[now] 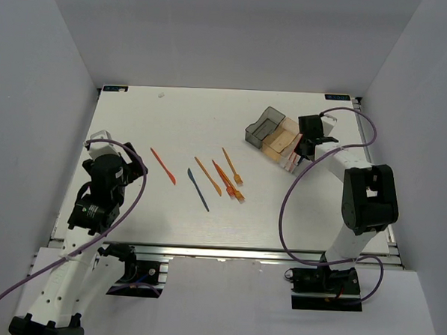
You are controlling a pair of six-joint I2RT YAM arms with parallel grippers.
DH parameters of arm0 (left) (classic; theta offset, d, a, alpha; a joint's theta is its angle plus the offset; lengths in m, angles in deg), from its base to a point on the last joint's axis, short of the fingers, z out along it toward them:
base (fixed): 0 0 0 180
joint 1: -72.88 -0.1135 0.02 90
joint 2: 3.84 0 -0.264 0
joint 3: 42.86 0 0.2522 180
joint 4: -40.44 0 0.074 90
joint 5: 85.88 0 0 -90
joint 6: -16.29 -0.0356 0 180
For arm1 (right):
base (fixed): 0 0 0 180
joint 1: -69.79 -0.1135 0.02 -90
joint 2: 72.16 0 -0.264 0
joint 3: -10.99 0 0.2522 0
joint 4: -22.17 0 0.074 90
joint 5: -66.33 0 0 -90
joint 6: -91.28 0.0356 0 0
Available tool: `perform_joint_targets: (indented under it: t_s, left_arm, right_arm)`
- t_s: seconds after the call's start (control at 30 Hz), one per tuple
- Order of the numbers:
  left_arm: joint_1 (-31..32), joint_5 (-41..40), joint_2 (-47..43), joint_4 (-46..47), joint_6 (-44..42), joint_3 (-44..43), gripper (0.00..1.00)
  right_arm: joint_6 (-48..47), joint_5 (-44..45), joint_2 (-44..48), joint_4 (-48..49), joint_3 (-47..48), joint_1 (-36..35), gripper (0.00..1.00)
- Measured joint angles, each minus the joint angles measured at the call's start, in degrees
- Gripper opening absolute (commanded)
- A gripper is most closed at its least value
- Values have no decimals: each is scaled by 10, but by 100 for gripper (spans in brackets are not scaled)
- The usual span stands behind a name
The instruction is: Sort the eating utensils into containers
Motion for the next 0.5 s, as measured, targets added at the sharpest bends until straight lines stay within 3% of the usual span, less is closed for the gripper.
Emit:
perform_joint_targets:
  t_s: [0.13,0.17,0.27,0.5]
  left_arm:
    - [0,0,0,0,0,0,98]
    - [0,0,0,0,0,0,98]
    - [0,0,0,0,0,0,98]
    - [0,0,0,0,0,0,98]
  right_arm:
    - [7,-5,5,12,-15,0,8]
    - [10,-8,8,16,-21,0,25]
    - [19,-16,18,23,-37,0,39]
    - [19,-28,40,23,-37,-2,42]
